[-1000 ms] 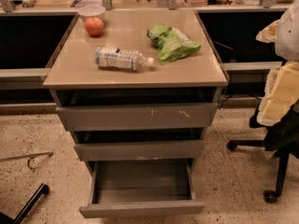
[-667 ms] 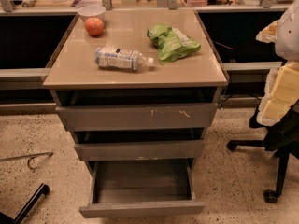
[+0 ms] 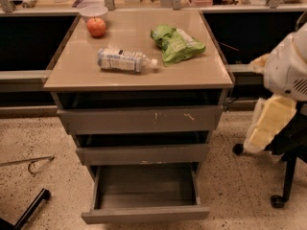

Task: Close bottom drawer

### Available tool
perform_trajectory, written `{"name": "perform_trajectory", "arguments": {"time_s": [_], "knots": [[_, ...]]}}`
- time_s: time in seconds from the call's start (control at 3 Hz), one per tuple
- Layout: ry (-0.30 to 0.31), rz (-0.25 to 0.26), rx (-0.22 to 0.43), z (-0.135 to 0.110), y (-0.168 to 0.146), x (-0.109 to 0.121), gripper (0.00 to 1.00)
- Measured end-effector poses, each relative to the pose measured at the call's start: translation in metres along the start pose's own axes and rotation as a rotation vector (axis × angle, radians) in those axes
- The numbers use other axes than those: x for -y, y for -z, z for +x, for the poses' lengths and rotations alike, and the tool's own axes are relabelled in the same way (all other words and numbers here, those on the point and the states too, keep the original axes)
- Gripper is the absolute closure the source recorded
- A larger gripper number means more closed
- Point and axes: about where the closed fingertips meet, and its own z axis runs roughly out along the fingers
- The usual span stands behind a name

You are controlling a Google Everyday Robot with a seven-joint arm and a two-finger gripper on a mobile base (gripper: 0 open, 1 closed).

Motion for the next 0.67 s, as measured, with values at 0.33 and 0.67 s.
{"name": "perform_trajectory", "arguments": {"time_s": [0.33, 0.67], "knots": [[-0.017, -0.104, 0.086, 0.007, -0.080, -0.033, 0.00], [0.024, -0.254, 0.156, 0.008, -0.153, -0.077, 0.00]]}}
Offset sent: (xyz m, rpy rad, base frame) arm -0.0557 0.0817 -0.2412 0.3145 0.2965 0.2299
